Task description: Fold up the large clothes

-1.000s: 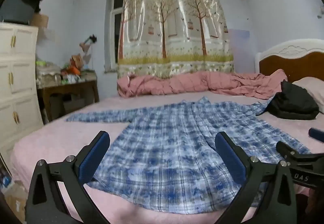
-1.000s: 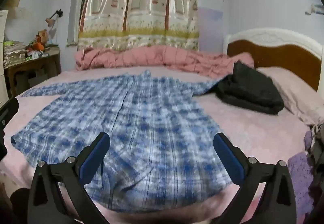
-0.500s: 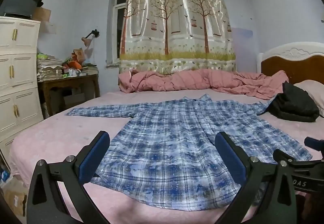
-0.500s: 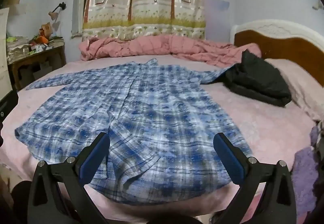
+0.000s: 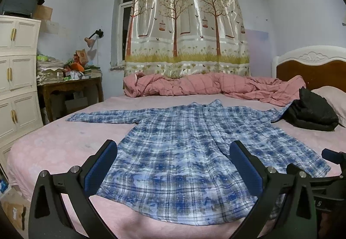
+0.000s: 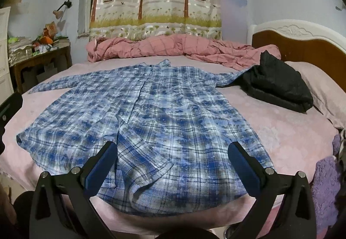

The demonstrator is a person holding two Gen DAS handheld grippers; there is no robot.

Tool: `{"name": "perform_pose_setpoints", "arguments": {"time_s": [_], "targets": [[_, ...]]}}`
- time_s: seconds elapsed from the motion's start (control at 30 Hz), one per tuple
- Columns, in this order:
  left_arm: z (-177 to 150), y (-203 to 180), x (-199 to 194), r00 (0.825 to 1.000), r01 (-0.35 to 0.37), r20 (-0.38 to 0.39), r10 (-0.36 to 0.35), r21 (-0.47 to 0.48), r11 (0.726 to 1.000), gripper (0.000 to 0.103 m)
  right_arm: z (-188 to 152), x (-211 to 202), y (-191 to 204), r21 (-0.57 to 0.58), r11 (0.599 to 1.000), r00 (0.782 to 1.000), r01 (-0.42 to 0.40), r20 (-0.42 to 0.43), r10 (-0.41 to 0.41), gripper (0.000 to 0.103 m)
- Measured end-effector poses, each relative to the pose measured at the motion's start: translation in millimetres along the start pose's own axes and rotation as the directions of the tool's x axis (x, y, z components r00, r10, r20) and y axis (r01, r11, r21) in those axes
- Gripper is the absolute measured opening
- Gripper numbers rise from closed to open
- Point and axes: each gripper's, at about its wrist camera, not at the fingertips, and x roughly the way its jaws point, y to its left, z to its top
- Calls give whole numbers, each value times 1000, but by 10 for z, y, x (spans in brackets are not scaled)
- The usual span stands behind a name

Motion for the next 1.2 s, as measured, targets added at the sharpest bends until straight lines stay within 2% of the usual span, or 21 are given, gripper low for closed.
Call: {"name": "perform_pose_setpoints", "arguments": {"time_s": [0.33, 1.2], "targets": [[-14, -42, 7, 1000, -15, 6, 15, 33, 999, 103, -19, 35, 54, 11, 1000, 1000, -12, -24, 13, 103], [-36, -2, 13, 1000, -18, 6, 17, 17, 1000, 103, -40, 87, 219, -20, 1000, 999, -24, -50, 23, 103]]}}
